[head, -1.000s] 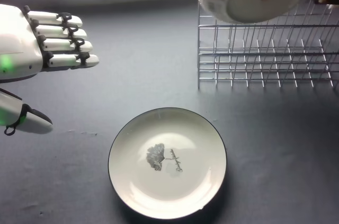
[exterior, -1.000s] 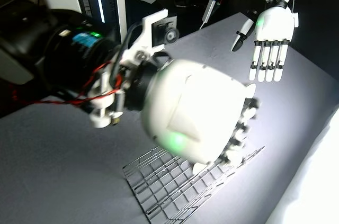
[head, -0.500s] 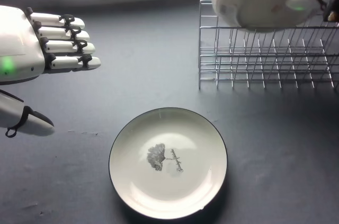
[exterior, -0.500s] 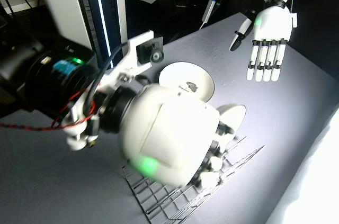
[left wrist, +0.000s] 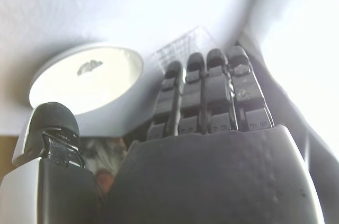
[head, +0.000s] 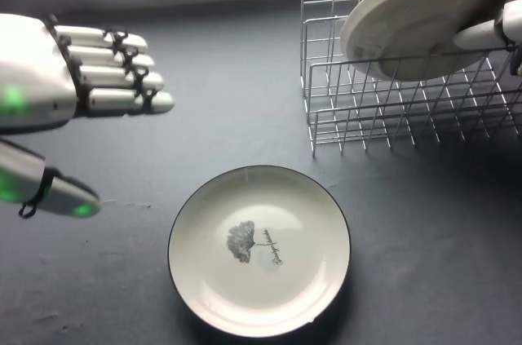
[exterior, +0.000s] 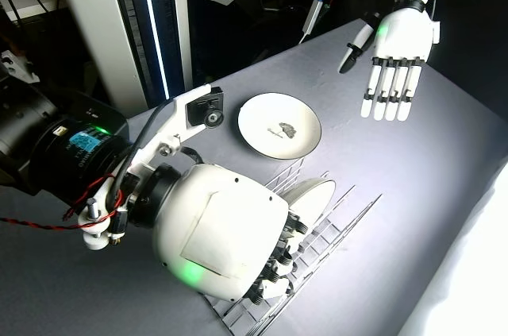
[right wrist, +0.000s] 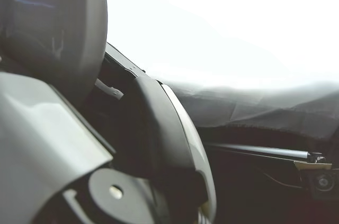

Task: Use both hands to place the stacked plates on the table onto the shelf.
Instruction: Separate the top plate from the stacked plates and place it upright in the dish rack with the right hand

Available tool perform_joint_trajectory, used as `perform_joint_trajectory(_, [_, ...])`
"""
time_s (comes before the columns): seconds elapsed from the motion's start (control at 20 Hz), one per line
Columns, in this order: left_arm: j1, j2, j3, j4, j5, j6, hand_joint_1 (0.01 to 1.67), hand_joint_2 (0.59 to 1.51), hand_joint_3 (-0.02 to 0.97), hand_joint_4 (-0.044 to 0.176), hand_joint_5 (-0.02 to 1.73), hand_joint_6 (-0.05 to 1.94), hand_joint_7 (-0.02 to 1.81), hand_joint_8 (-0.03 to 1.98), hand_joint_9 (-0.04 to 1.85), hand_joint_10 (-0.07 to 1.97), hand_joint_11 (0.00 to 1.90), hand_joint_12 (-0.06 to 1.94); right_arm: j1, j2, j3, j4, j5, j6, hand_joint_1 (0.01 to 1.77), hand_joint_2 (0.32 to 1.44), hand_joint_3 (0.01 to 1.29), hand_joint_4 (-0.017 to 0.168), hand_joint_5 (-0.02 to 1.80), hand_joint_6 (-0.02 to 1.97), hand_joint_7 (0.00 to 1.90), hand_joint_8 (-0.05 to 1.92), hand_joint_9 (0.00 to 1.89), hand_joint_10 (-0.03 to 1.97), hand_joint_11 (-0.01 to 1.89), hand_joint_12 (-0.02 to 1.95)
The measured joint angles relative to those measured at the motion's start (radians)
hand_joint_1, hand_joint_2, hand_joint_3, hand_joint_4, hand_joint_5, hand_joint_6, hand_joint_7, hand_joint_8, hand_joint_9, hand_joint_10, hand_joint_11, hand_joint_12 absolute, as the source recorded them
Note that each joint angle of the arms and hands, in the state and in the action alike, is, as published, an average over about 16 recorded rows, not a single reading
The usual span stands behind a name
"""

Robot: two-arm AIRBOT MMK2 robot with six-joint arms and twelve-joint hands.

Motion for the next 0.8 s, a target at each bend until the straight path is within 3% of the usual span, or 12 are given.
perform_joint_trajectory(0.5, [0.056,-0.021,0.050,-0.021,-0.252,-0.132,0.02,1.131,0.019,0.001,0.04,0.01,0.06,0.02,0.04,0.01,0.02,0.01,-0.045,0.000,0.003,0.002,0.055,0.008,1.30,1.02,0.01,0.000,0.82,1.19,0.95,1.01,0.84,0.86,0.65,1.31])
perform_joint_trajectory(0.6, [0.076,-0.027,0.053,-0.013,-0.291,-0.152,0.02,1.132,0.020,0.000,0.04,0.01,0.06,0.02,0.04,0.01,0.02,0.01,-0.048,0.000,0.003,0.002,0.059,0.007,1.29,1.03,0.01,0.001,0.79,1.17,0.91,0.95,0.83,0.79,0.60,1.32])
perform_joint_trajectory(0.8, [0.116,-0.040,0.055,-0.002,-0.353,-0.177,0.02,1.132,0.020,-0.001,0.05,0.01,0.06,0.02,0.04,0.01,0.02,0.01,-0.045,0.000,0.003,-0.004,0.061,-0.001,1.25,1.05,0.01,0.001,0.72,0.93,0.85,0.74,0.81,0.63,0.48,1.35])
